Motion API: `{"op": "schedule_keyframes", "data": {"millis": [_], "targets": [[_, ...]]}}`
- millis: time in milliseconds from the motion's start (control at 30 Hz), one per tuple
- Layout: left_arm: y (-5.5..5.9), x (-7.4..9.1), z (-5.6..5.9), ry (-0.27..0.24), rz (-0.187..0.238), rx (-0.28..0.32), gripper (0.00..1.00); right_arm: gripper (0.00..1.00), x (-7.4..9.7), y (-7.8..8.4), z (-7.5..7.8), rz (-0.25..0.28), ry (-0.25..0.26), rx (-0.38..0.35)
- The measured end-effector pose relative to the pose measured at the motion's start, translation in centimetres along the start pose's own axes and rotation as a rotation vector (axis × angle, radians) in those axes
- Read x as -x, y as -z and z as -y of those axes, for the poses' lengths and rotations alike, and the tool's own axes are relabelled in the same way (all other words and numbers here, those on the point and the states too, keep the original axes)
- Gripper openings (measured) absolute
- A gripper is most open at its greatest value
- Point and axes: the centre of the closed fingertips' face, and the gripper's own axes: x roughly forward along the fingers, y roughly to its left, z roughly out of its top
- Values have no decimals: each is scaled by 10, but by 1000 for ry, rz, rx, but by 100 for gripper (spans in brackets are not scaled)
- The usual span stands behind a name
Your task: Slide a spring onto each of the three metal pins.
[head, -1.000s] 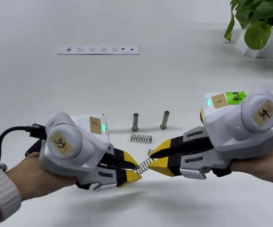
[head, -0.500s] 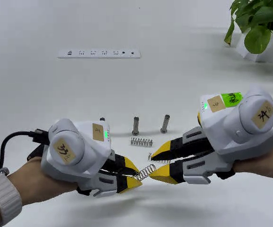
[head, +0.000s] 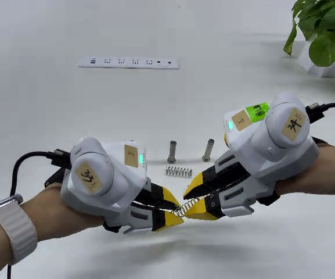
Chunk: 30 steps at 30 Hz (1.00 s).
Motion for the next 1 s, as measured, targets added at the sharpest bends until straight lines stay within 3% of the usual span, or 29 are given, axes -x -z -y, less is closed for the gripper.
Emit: {"op": "schedule_keyframes", "data": {"millis": [733, 1000], "targets": [[-6, 1, 0, -18, 28, -6, 10, 12, -3, 1, -3, -6, -35, -37], [-8, 4, -3, -53, 52, 21, 10, 12, -2, 0, 0, -8, -30, -56]]}}
